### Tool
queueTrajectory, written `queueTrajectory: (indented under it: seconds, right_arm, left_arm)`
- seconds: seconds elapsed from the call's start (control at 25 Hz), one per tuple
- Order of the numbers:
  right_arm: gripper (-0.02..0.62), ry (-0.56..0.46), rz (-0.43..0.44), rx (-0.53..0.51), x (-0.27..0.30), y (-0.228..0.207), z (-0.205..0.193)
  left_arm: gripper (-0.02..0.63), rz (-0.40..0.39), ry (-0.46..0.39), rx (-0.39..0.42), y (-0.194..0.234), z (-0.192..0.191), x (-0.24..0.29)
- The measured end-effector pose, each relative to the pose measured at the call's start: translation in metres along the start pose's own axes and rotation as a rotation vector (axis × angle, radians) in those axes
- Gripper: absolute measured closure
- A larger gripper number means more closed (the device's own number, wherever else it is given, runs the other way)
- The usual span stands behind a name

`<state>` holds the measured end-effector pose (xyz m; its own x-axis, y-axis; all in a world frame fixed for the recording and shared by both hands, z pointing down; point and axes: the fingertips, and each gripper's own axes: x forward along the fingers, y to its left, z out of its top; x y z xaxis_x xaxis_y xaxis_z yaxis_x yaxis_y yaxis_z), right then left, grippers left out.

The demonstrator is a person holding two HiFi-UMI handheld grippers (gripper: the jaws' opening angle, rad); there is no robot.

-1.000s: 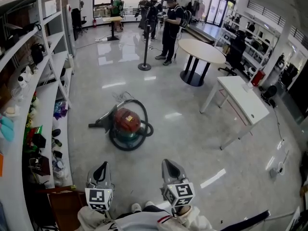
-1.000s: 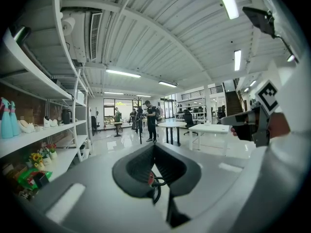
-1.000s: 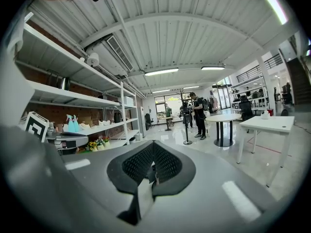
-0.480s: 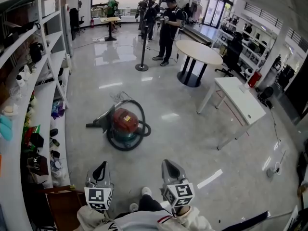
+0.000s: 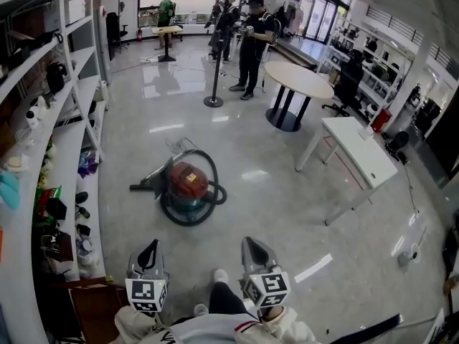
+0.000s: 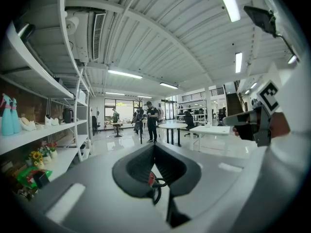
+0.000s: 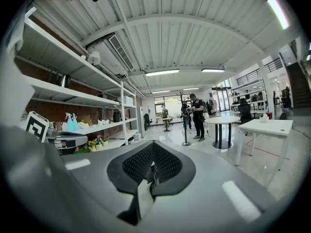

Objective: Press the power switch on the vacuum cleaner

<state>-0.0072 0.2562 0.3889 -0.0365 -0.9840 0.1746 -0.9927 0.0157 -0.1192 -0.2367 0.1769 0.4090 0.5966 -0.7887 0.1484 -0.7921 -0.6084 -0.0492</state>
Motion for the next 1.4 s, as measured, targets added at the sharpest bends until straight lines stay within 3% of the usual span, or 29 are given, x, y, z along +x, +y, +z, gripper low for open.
queueTrajectory:
  seconds: [1.4]
  right_arm:
    - [0.595,-0.002,0.044,0.034,0.098,-0.046,0.014]
  left_arm:
    - [0.606,0.047,0.030,0.018,0.022,0.009,0.091]
